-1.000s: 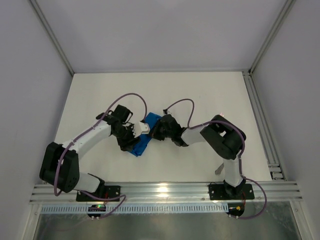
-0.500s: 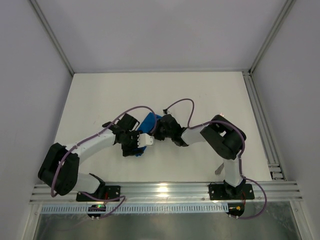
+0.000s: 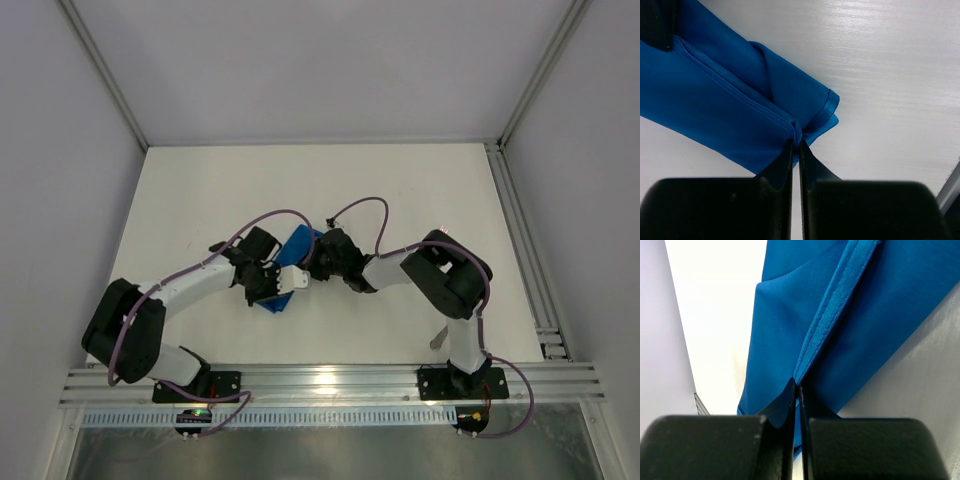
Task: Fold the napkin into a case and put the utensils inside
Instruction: Move the smaller rectangle-folded napkin to the center of the board.
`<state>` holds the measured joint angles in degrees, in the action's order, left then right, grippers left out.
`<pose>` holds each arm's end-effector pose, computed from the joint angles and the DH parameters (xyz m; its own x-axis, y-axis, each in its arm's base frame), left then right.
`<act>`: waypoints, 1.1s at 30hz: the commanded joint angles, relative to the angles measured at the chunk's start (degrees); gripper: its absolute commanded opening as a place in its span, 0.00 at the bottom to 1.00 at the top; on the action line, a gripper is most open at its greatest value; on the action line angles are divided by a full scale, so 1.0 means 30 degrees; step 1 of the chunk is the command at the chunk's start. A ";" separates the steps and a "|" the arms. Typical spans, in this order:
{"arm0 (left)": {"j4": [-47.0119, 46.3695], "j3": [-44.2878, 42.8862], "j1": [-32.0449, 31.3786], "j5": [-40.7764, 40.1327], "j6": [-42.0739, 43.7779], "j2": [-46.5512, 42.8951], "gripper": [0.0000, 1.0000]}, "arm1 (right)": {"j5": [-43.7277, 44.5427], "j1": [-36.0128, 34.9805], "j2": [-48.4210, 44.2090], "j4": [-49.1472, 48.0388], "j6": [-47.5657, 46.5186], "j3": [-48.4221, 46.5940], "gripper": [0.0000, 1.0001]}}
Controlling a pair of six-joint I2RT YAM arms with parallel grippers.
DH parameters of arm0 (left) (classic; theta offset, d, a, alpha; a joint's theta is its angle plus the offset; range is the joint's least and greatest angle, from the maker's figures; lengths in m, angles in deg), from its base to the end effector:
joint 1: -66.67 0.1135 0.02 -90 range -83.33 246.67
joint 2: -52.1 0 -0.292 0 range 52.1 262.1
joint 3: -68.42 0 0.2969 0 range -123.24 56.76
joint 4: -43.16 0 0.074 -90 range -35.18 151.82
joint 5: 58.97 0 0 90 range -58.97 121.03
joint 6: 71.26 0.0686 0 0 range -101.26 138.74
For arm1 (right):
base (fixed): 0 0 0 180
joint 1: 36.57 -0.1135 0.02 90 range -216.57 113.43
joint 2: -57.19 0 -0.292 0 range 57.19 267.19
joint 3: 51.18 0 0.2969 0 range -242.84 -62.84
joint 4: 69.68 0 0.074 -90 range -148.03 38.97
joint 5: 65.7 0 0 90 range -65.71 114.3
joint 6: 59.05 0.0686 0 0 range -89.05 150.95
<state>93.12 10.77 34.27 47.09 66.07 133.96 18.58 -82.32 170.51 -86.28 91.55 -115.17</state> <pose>0.2327 -0.1701 0.1462 -0.1251 0.9162 -0.3806 0.9894 0.1435 0.0202 0.3082 0.3262 0.0795 -0.8571 0.3625 -0.3660 -0.0499 0.6488 0.7593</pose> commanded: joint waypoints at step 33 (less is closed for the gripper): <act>-0.1490 -0.3036 0.2451 0.2733 -0.5582 0.1364 0.00 | -0.3073 0.0106 -0.3436 0.0425 -0.5460 0.1096 0.44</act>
<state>91.28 3.86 41.22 52.16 51.15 137.76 12.83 -82.19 162.53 -82.91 80.31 -113.42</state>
